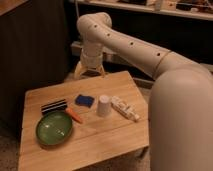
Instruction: Move the arm in a circular motion
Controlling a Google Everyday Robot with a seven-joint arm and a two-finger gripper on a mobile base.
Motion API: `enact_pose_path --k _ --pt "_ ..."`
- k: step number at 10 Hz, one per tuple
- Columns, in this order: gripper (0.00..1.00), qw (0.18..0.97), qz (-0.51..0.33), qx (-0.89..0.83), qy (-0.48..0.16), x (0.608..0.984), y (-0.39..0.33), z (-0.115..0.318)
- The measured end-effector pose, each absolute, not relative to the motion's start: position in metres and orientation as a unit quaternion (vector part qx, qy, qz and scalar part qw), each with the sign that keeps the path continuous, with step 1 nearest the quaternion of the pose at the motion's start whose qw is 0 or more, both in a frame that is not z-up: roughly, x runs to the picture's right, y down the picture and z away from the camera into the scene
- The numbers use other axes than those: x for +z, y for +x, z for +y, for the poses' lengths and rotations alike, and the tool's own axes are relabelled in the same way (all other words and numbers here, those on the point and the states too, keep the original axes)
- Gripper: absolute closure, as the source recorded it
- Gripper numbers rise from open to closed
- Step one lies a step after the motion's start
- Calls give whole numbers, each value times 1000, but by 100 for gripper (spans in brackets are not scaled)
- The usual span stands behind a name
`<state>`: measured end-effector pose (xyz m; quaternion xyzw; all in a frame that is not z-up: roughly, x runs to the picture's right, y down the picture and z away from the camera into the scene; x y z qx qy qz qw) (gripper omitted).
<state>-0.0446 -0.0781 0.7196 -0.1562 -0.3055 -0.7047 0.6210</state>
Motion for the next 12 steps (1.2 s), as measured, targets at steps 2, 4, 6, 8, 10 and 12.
enact_pose_path --k 2,4,6,8,10,12 --pt "20 643 -289 -687 -177 740 1 -85" --pt "20 670 -270 -661 -202 754 68 -81" --pt "20 683 -260 -648 -214 756 107 -78" --pt "20 692 -253 -638 -225 751 123 -71" --pt "20 706 -239 -623 -239 731 139 -52" --pt "20 713 -235 -614 -246 715 138 -39"
